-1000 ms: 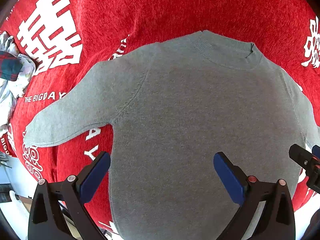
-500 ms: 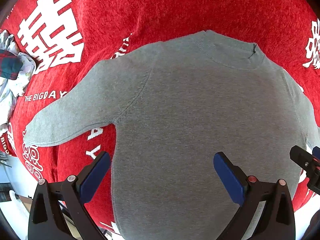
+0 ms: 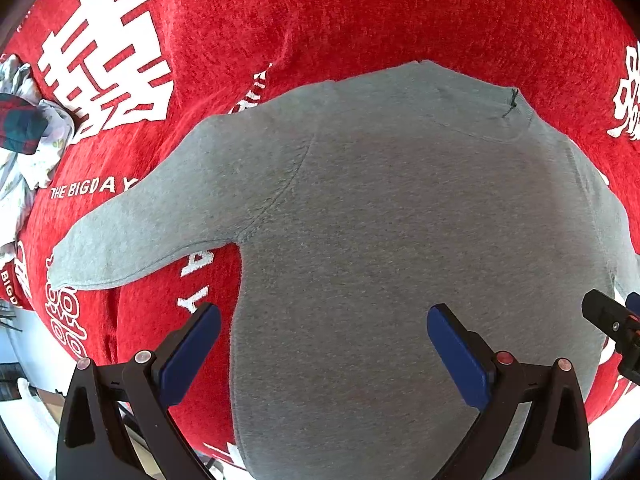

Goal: Fold small clothes

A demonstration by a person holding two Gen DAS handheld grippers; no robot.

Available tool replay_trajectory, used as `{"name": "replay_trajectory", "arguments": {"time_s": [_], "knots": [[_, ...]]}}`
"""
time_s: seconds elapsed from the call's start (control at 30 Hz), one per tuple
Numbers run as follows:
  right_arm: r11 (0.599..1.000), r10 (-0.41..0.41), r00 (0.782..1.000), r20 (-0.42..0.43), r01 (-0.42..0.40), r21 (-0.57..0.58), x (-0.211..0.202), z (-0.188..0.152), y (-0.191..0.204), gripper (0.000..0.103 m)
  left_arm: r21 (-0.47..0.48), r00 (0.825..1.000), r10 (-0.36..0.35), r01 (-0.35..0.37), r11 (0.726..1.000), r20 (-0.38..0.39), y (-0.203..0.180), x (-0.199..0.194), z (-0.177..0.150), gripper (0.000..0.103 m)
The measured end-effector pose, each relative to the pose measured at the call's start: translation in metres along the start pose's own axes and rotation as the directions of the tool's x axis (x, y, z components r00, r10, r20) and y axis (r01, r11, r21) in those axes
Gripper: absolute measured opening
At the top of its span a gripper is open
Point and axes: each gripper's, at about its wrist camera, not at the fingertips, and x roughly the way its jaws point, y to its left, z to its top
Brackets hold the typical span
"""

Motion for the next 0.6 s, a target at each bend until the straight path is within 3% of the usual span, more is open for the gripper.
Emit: {"name": "replay_trajectory", "arguments": {"time_s": [0.6], "knots": [[1.000,-0.002,1.000,-0.007,0.002,-0.005,0.000,-0.004,0.007,0.103,-0.023,1.000,-0.011,0.011,1.000,-0.002,0.013,0.002,-0.003,0.103]]}}
